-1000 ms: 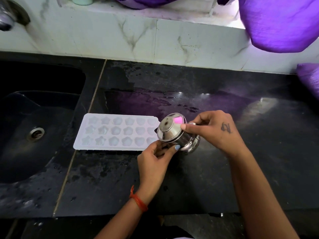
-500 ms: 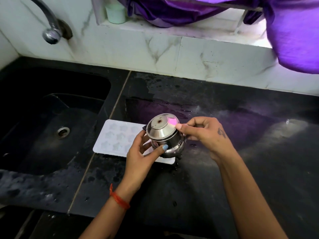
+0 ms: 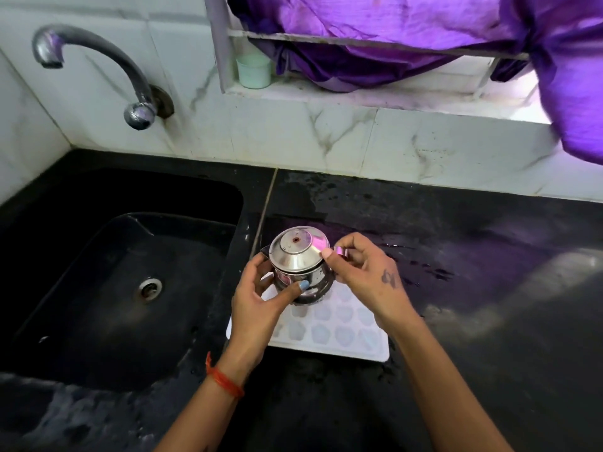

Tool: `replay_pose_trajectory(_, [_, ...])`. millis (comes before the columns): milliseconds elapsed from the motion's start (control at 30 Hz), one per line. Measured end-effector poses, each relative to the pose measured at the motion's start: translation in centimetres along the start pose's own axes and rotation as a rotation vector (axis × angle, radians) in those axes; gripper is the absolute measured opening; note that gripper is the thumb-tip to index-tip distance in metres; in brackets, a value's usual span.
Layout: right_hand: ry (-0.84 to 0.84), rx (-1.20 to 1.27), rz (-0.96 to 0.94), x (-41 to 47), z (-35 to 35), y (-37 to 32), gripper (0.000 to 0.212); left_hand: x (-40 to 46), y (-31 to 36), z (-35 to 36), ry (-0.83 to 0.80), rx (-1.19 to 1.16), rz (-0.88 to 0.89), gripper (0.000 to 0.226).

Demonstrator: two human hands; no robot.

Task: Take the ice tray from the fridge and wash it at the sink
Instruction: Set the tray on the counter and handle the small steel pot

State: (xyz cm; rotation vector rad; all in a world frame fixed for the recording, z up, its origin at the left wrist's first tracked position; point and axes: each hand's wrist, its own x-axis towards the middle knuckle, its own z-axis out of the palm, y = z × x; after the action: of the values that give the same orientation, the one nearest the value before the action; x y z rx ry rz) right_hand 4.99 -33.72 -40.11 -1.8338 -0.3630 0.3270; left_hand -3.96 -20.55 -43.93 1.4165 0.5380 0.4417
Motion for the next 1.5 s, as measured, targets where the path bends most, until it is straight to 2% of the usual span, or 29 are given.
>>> replay_pose_trajectory(300, [0.055,-0.038,-0.011,5.3,3.6,-0.4,0.044,6.5,0.2,-2.6,-0.039,0.022,0.023,0.074])
replay_pose_trajectory(467, [0.081,-0.046,-0.02,8.6,5.0,-1.1,0.041,10.5,0.8,-3.0,-0.052,0.003,0.03,0.069])
replay_pose_trajectory(667, [0.109,-0.072,-0.045,12.7,5.9,-2.0,0.029,15.1,1.7,-2.6,-0.045,0.008,0.058,0.064])
replay_pose_trajectory(1100, [0.142,0.003,-0.016,20.4,6.4,0.8,0.033,23.4,-0.5,-0.5,-0.059,0.07,0.025,0.066])
replay_pose_trajectory(1500, [0.131,0.028,-0.007,22.4,6.6,3.0,0.032,25.2,-2.3,0.0,-0.025,0.11,0.026,0.069])
